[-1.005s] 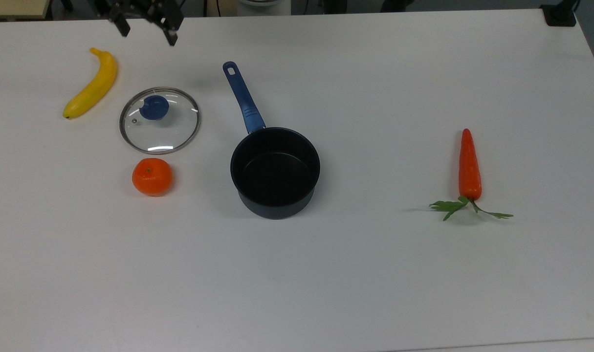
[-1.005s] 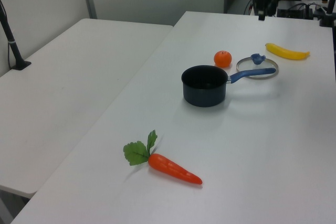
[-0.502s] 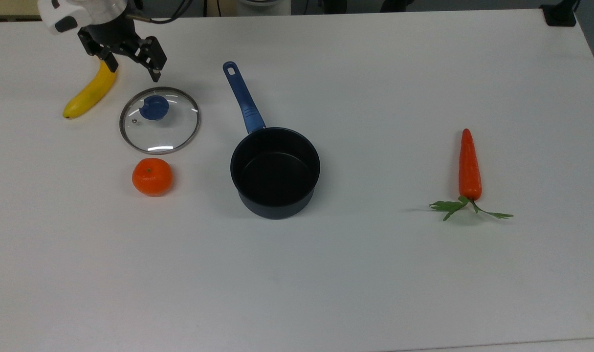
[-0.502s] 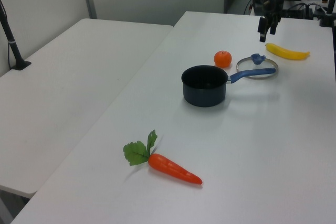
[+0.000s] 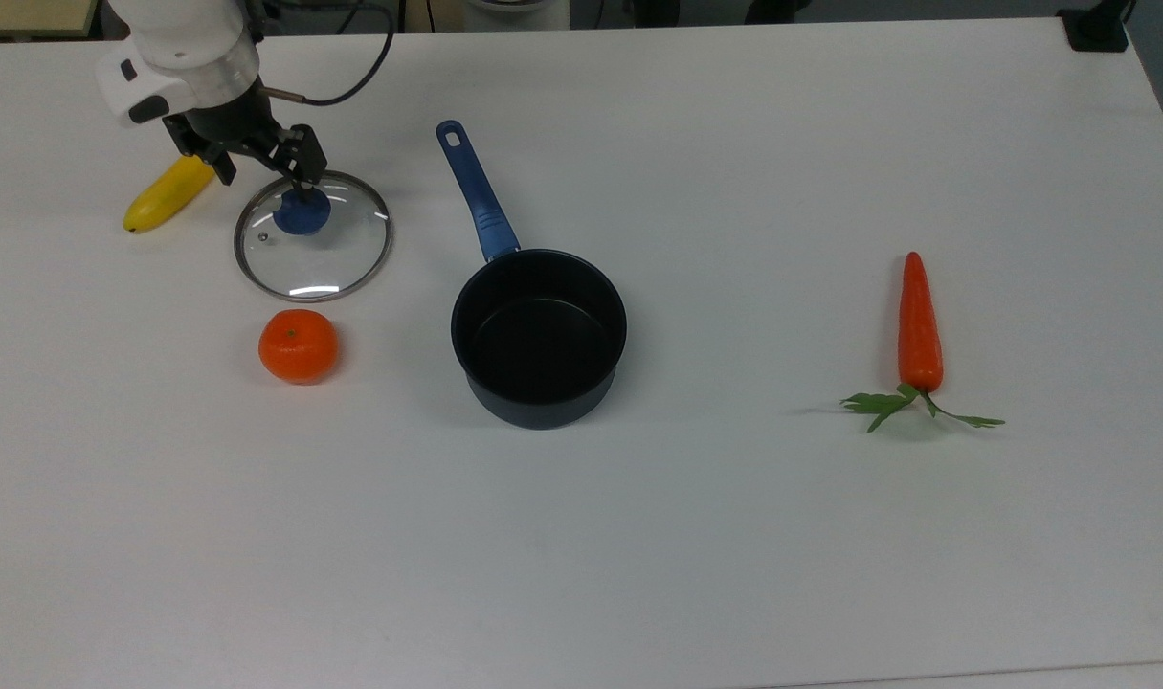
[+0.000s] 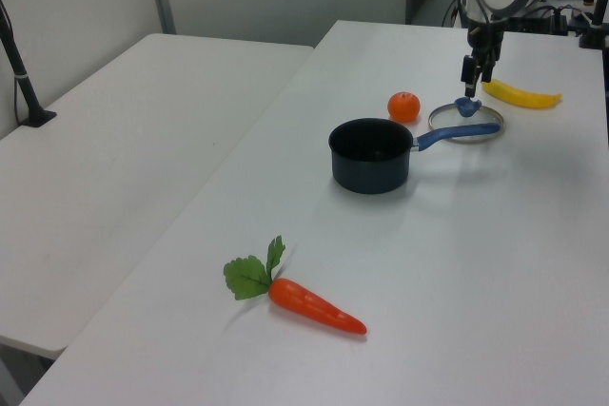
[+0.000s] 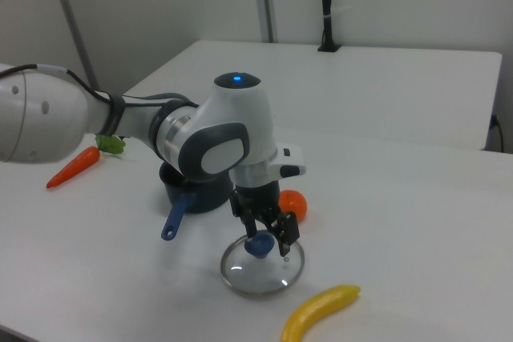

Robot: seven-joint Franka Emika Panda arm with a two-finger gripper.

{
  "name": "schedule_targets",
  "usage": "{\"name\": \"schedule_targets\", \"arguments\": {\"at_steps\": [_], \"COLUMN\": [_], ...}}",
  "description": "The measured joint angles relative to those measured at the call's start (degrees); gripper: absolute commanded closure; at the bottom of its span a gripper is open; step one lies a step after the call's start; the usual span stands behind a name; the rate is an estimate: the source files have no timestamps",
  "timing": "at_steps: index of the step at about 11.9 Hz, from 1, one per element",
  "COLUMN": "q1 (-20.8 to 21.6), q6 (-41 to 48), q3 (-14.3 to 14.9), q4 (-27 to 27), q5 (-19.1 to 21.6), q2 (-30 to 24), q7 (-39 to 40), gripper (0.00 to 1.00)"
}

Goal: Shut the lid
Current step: 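Lower the open gripper onto the blue knob of the glass lid, then close the gripper on the blue knob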

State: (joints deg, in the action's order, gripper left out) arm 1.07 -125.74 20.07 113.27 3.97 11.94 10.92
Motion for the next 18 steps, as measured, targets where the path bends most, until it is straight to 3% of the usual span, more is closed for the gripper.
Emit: {"name": "schedule_targets", "arguments": {"at_steps": [7, 9, 12, 18], "q1": [0.69, 0.70, 0.72, 0.71], "q6": [-1.27, -1.28, -3.68, -4.04], "q3": [-0.98, -1.70, -3.45, -3.69], "q4": [0.00, -0.02, 0.01, -0.11], "q5": [0.39, 0.40, 0.41, 0.41], "q2": [2.11, 2.34, 3.39, 3.89], "q7": [-0.51, -1.04, -3.62, -4.95], "gripper": [0.10, 0.15, 0.16, 0.16]}}
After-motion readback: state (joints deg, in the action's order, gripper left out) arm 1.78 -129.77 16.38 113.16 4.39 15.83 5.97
